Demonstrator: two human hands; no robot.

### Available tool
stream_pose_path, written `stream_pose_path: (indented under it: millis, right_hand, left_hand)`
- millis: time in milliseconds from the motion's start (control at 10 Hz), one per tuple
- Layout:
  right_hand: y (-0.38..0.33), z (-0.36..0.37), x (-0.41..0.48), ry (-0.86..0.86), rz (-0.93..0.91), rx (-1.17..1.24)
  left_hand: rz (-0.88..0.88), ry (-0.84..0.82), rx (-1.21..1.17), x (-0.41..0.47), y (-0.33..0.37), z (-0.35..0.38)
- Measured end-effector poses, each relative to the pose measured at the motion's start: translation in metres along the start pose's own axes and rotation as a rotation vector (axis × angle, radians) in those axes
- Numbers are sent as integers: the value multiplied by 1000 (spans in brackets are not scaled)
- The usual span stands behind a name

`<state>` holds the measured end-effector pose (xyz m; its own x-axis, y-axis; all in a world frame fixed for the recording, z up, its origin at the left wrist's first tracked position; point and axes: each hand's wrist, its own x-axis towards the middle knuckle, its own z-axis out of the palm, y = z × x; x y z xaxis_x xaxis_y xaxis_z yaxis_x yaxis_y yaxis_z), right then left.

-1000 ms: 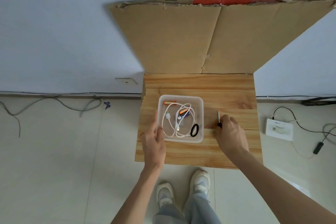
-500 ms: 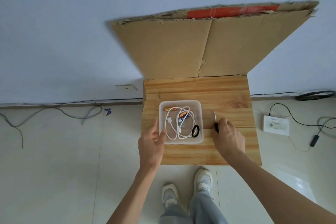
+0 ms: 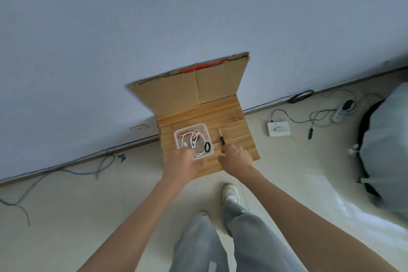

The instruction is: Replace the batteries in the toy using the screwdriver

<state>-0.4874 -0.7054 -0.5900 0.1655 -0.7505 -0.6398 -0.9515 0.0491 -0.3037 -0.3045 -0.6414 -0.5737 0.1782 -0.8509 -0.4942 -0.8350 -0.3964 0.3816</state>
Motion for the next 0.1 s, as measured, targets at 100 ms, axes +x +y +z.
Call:
stream_pose_path:
  millis: [100]
  right_hand:
    - [-12, -31, -53, 8, -14, 91]
  left_hand:
    - [141, 16, -17, -24, 28, -31]
